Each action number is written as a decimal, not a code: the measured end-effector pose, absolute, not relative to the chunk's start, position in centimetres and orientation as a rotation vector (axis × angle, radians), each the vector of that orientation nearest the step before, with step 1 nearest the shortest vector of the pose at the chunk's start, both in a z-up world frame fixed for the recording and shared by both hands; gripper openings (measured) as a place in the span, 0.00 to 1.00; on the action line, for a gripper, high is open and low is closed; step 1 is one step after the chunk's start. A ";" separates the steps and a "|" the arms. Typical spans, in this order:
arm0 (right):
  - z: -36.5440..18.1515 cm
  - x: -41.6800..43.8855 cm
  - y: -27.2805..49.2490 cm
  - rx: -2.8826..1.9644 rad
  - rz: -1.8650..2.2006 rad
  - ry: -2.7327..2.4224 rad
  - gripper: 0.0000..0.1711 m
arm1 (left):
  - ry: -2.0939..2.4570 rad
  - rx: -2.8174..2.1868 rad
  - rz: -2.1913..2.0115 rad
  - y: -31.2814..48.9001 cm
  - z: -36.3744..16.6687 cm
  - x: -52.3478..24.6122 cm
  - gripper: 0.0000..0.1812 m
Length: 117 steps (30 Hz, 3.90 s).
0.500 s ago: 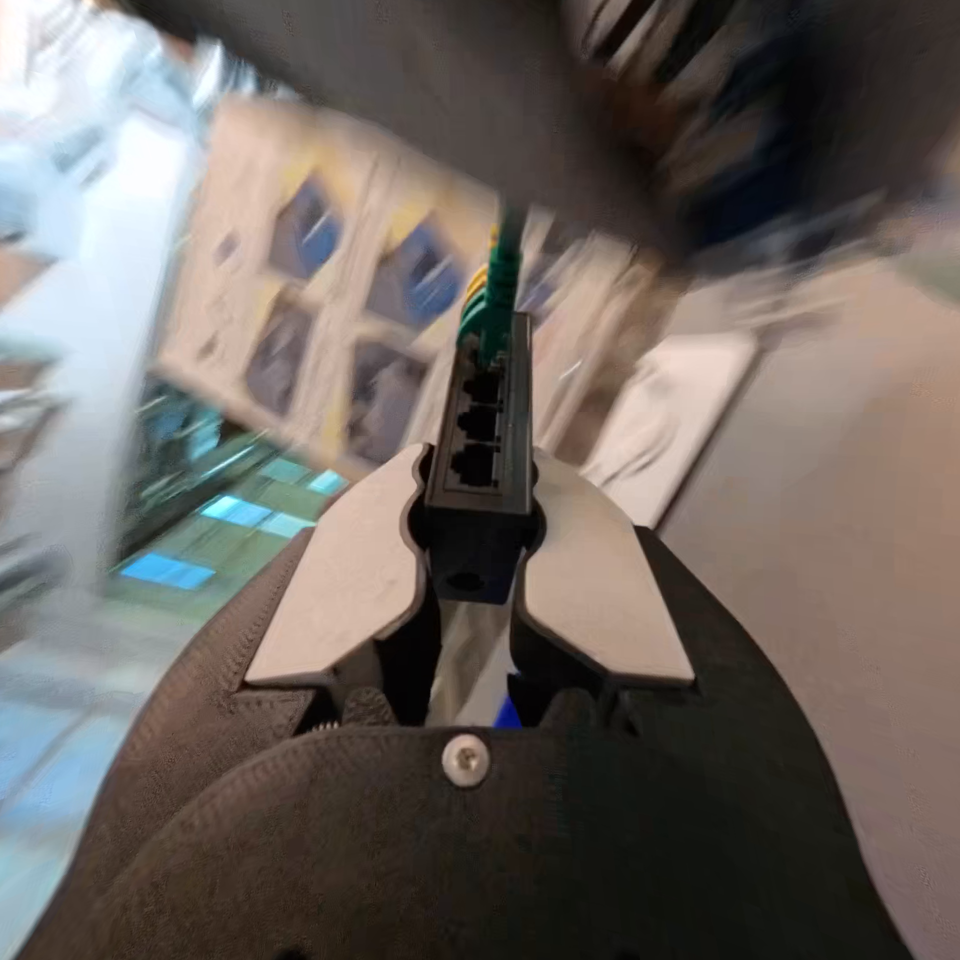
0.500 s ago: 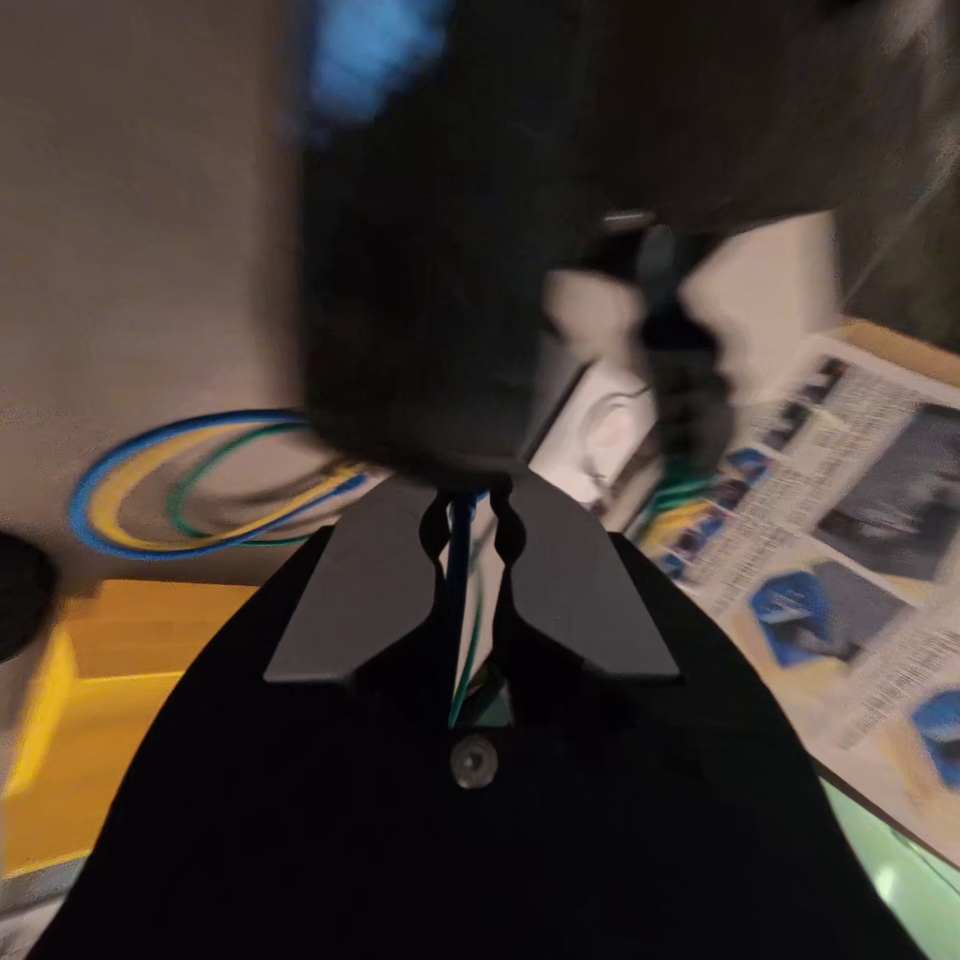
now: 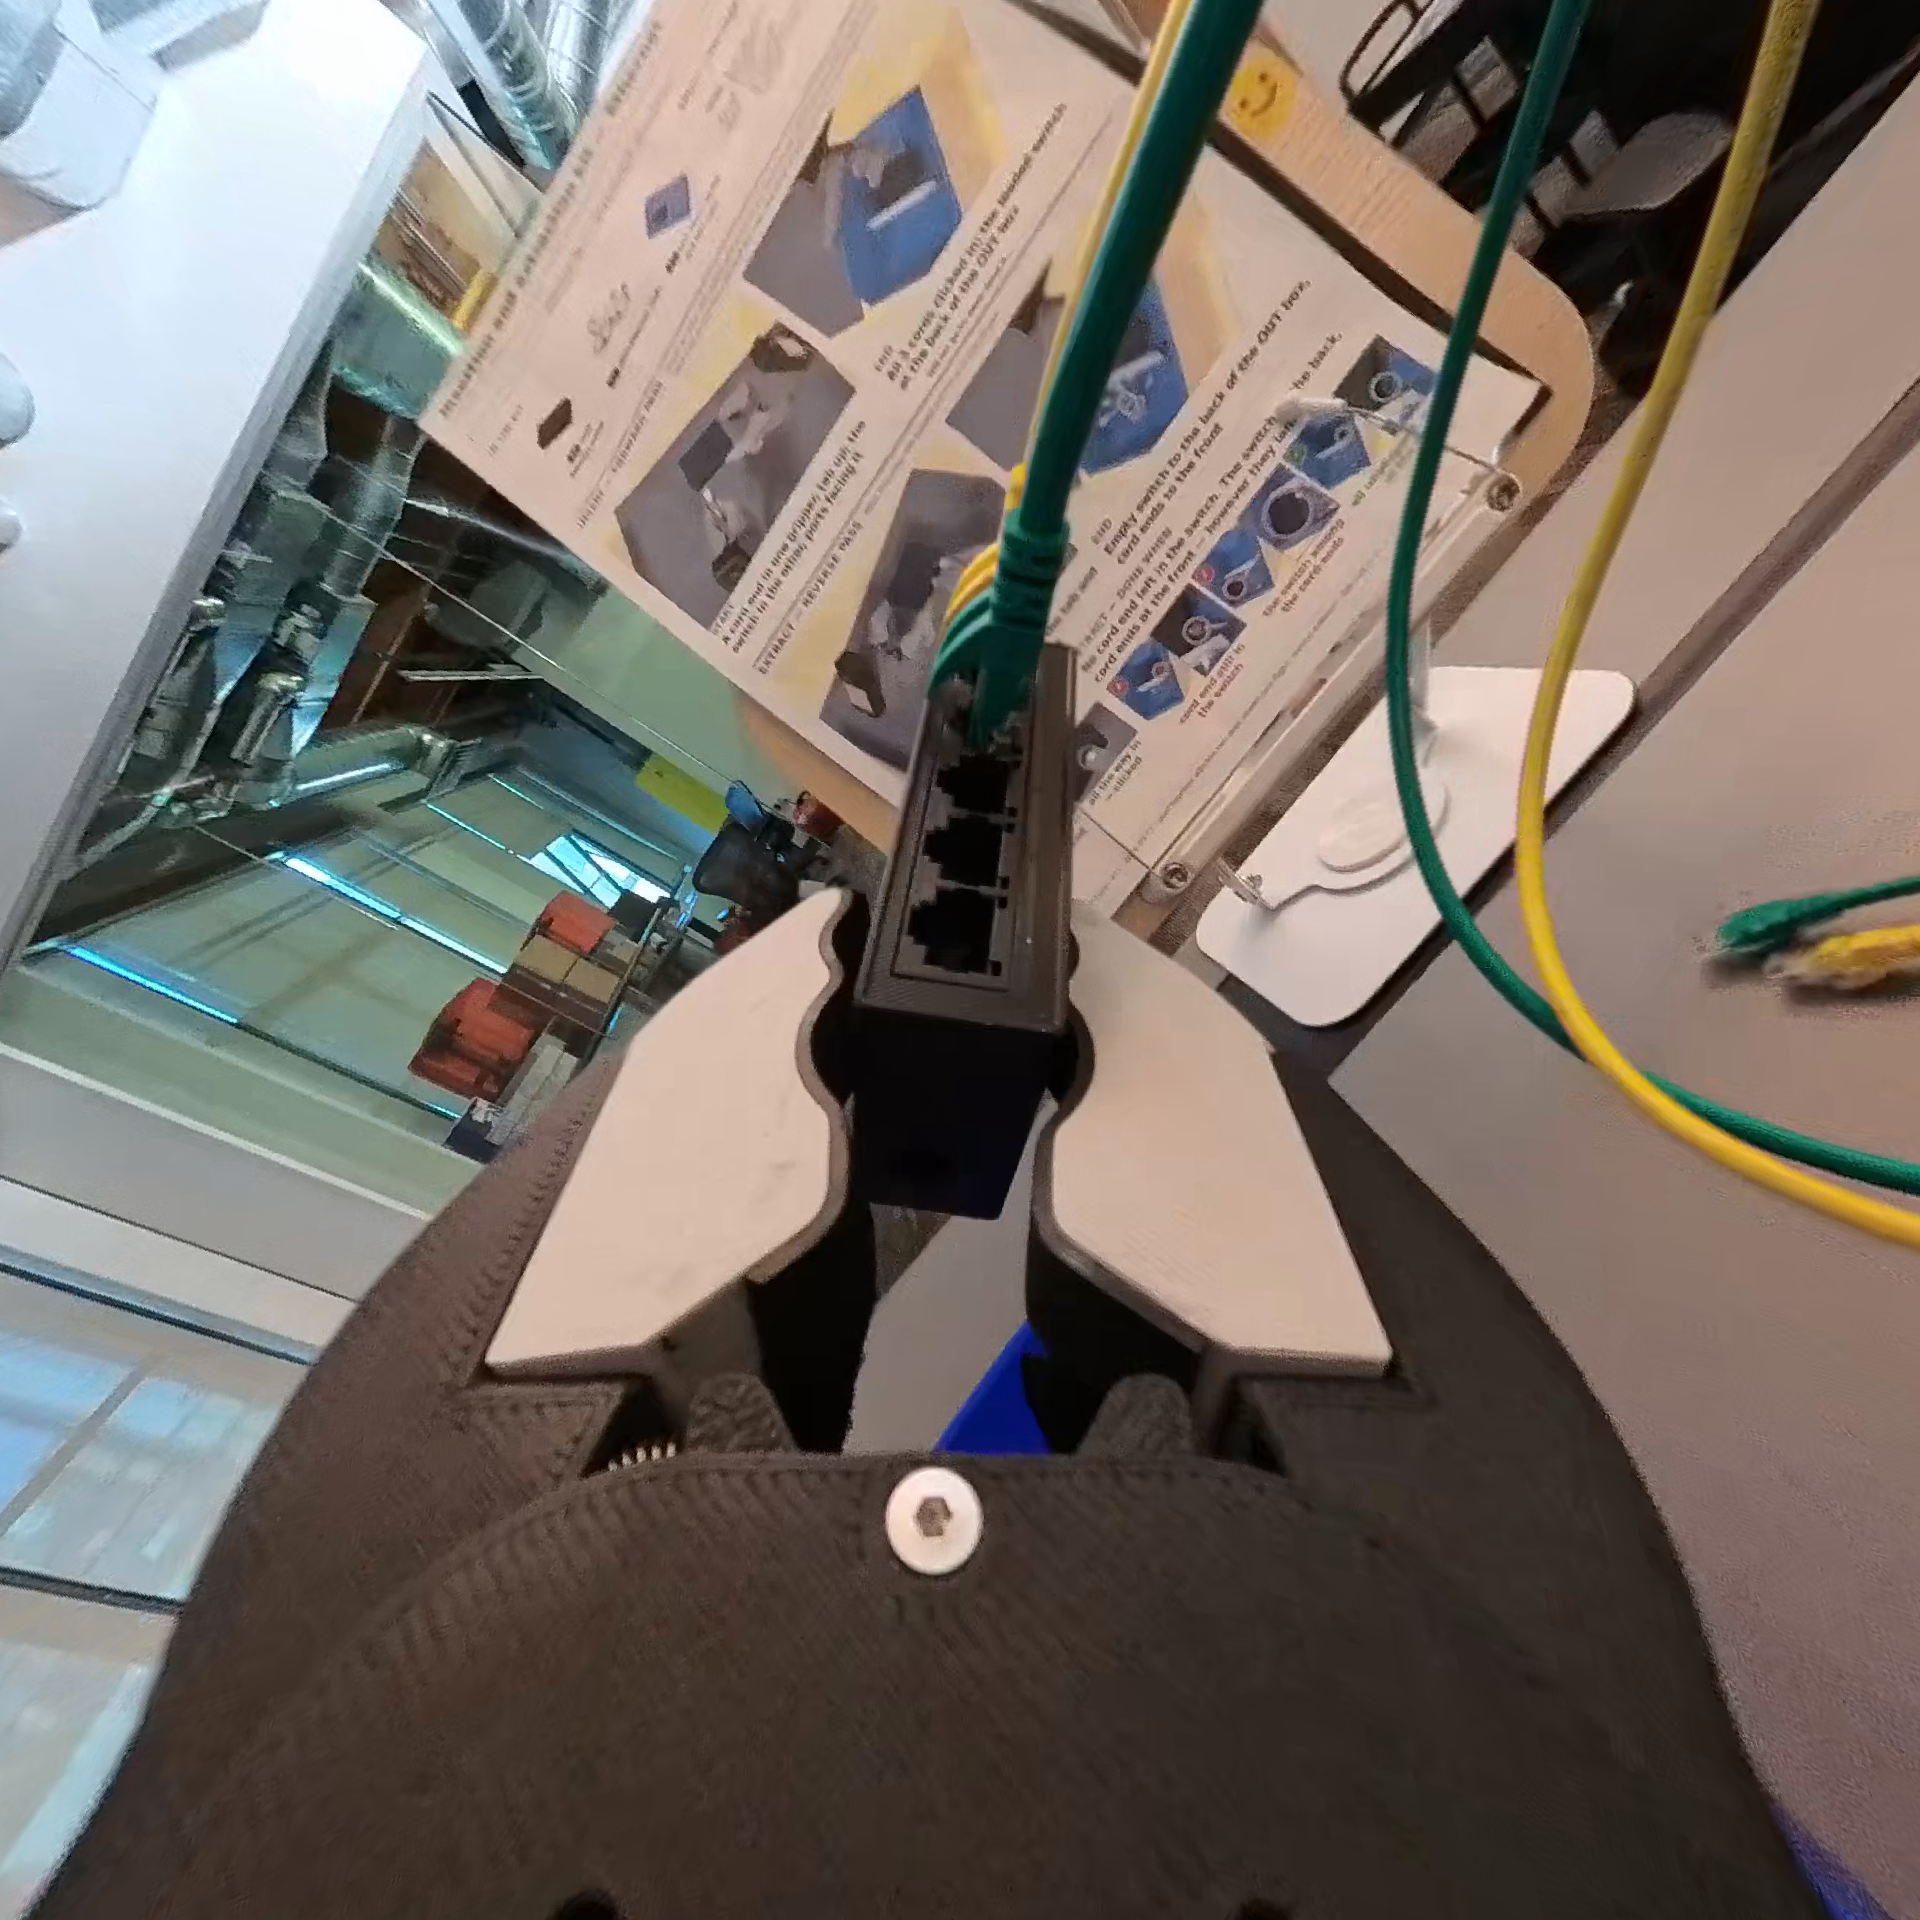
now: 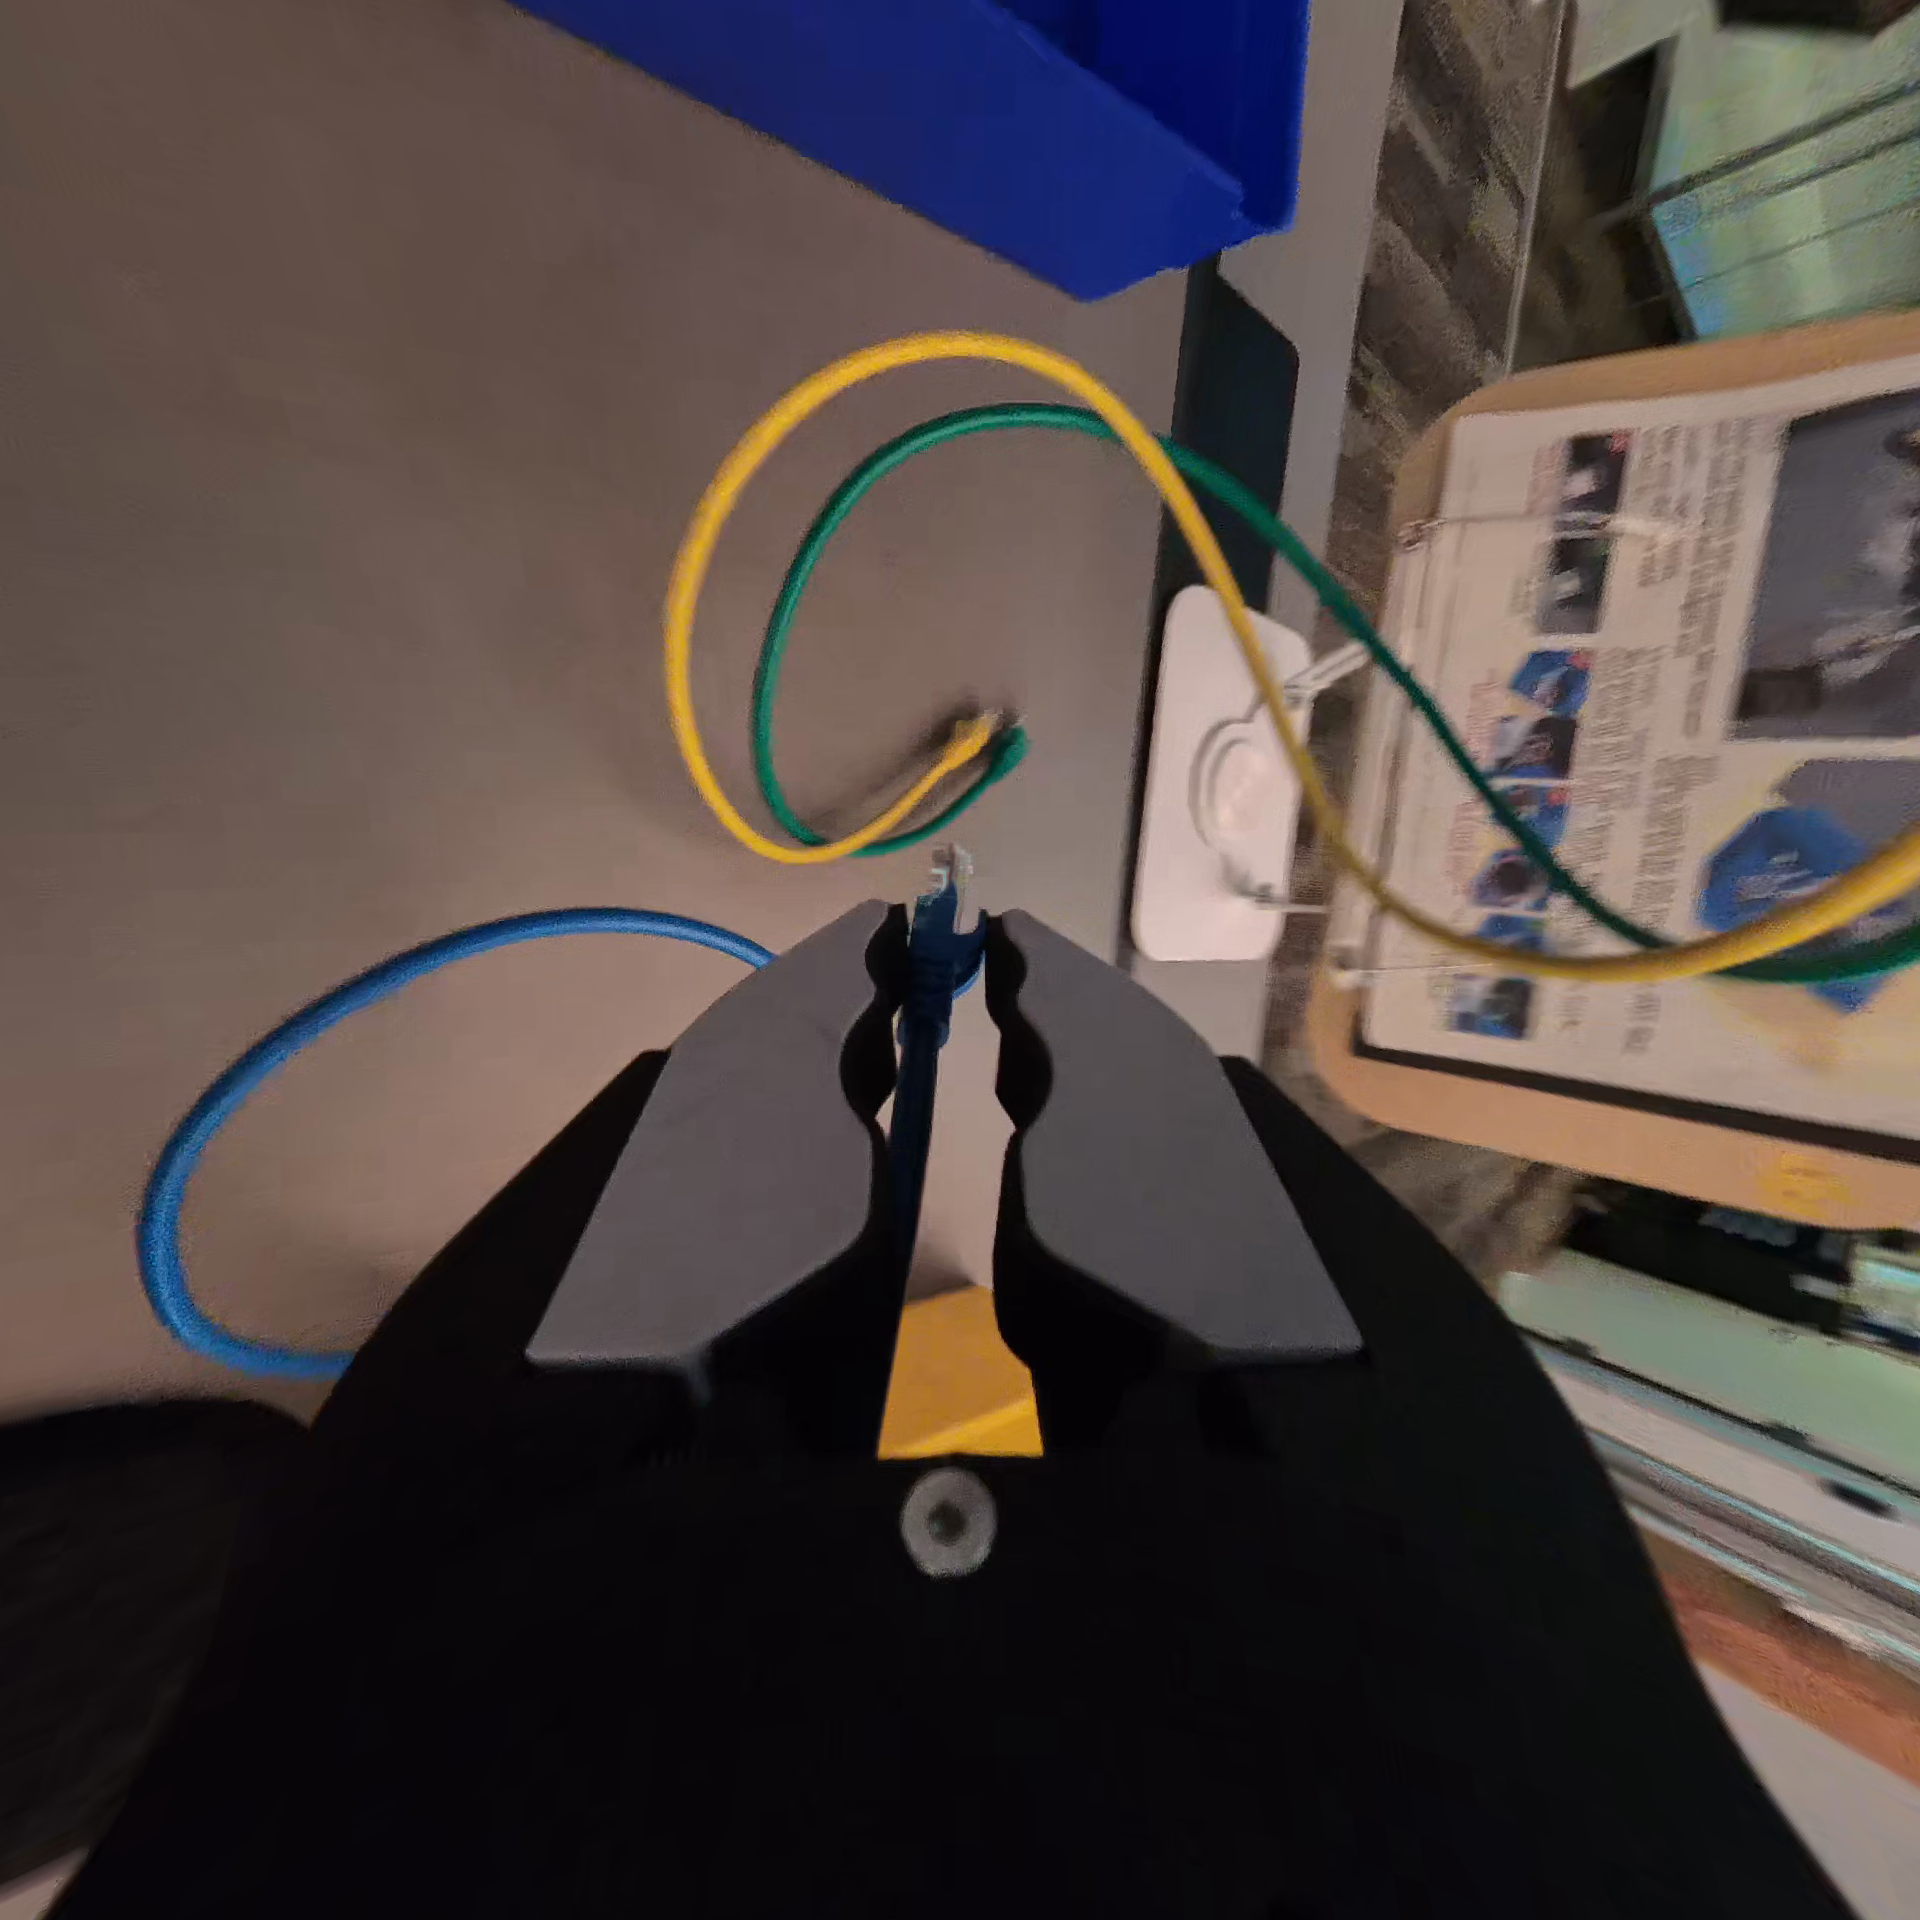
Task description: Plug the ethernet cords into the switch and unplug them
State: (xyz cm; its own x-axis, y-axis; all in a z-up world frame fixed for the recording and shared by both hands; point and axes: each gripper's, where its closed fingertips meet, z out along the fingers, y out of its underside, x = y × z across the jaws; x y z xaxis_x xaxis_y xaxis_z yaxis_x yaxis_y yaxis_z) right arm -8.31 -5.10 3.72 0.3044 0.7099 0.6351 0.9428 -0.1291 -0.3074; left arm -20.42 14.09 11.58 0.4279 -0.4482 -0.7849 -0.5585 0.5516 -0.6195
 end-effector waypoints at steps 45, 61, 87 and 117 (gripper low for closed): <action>20.1 -0.3 -21.6 -1.367 0.699 -0.287 0.03 | 1.315 -1.062 0.133 13.1 9.2 -17.9 0.18; 5.9 12.4 -21.7 -1.721 0.300 -0.065 0.03 | 1.339 -1.055 0.152 12.8 8.7 -17.2 0.19; -9.4 11.1 -22.3 -2.466 0.178 -0.476 0.04 | 1.371 -1.055 0.169 12.4 7.9 -16.4 0.18; -9.1 28.5 -18.4 -2.605 -0.596 -0.196 0.17 | 1.399 -1.033 0.184 11.8 7.5 -15.7 0.19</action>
